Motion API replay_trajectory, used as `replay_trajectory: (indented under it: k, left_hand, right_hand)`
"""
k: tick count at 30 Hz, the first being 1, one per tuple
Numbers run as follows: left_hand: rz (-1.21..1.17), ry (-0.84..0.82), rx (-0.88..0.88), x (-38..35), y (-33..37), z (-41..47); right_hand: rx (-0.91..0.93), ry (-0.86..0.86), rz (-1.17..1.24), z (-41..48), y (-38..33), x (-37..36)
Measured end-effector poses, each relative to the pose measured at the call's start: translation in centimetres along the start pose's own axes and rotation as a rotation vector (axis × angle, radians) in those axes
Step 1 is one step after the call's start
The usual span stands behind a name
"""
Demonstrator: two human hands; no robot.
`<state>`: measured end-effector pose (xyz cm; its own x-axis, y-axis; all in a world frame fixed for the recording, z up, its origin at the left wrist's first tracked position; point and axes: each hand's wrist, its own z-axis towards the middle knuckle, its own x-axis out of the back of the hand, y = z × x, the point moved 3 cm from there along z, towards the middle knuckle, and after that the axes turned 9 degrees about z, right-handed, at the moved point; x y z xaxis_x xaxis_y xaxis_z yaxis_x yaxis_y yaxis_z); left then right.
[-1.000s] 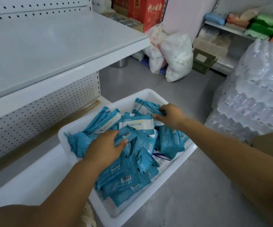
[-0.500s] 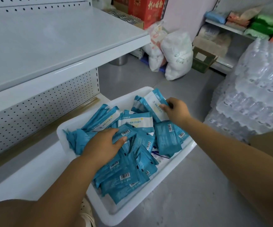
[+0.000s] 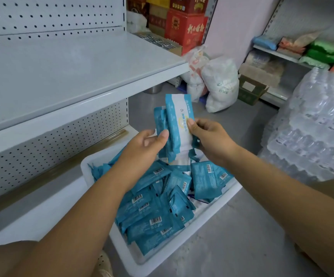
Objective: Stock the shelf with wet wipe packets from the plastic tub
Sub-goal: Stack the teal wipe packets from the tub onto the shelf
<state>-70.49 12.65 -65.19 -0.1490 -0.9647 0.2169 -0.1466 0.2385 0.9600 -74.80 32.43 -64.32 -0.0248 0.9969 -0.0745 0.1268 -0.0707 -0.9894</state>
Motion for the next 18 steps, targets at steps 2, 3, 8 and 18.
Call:
replay_trajectory:
  k: [2,3,8,18]
  left_hand:
    - [-0.084,0.004,0.009,0.2,0.2,-0.1]
    - [-0.101,0.027,0.017,0.5,0.0,-0.2]
    - [-0.153,0.120,0.063,2.4,-0.6,-0.9]
    - [-0.153,0.327,-0.016,11.1,2.1,-3.1]
  right_hand:
    - [-0.031,-0.060,0.001,-0.7,0.3,-1.8]
    - [-0.047,-0.069,0.004,-1.0,0.3,-2.5]
    - [-0.097,-0.159,-0.007,-1.9,0.1,-5.0]
    - [0.033,-0.288,-0.016,-0.8,-2.8,-12.8]
